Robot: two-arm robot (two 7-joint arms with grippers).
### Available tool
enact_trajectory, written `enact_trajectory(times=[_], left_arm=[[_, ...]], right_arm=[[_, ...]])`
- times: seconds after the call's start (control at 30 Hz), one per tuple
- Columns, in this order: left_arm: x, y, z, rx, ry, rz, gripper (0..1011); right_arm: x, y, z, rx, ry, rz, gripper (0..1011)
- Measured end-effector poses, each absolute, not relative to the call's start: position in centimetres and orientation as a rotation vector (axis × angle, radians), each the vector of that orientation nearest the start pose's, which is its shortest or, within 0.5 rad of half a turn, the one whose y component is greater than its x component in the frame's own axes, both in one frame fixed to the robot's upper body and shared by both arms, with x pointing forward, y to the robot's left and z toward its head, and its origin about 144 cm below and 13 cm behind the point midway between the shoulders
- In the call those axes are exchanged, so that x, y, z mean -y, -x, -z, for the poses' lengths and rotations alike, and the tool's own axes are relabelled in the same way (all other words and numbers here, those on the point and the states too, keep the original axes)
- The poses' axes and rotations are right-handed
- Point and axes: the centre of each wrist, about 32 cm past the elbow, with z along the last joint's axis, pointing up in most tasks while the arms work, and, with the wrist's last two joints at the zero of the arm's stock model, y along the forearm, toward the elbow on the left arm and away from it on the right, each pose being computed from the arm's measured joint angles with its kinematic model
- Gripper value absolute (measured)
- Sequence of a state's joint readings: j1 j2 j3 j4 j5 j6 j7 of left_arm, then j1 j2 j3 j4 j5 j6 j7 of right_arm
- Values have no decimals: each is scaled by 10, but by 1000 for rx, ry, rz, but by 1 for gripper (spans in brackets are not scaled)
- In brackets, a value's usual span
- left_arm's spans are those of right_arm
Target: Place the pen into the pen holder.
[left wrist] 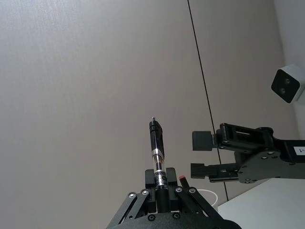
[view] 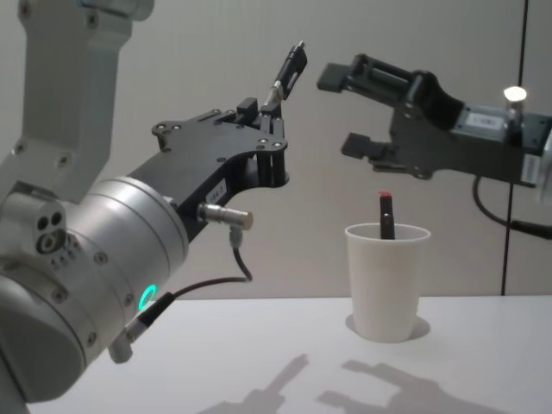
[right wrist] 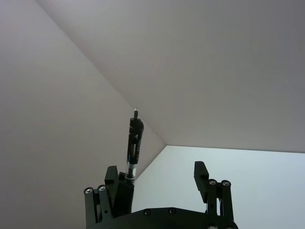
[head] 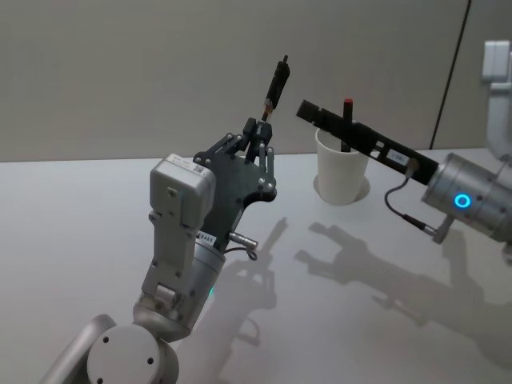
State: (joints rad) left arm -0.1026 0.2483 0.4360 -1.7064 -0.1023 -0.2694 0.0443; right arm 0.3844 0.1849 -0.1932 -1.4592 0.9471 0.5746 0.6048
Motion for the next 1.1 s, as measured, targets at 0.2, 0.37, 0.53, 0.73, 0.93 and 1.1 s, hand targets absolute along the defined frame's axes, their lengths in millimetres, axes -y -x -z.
enact_trajectory(times=[0.2,0.37,0.53,0.73,0.93,1.1], left_arm=[[-156,-454,-1194,362,263,-1126,140],[-156,-454,-1194,362,263,-1126,140],[-156,-454,-1194,362,263,-1126,140],[-156,-454,-1194,362,263,-1126,140],[-156,-454,-1194,362,263,-1126,140],[-156,-454,-1194,362,263,-1126,139]], right_arm=[[214,-554,-1245,-649,-386,458,1002],[206,-556,-1248,-663,-401,445,1002],[198,-560,-1250,-677,-411,436,1002],[190,-564,-1252,-683,-423,428,1002],[182,-569,-1255,-686,-437,419,1002],[178,-571,-1256,-688,-443,414,1002]])
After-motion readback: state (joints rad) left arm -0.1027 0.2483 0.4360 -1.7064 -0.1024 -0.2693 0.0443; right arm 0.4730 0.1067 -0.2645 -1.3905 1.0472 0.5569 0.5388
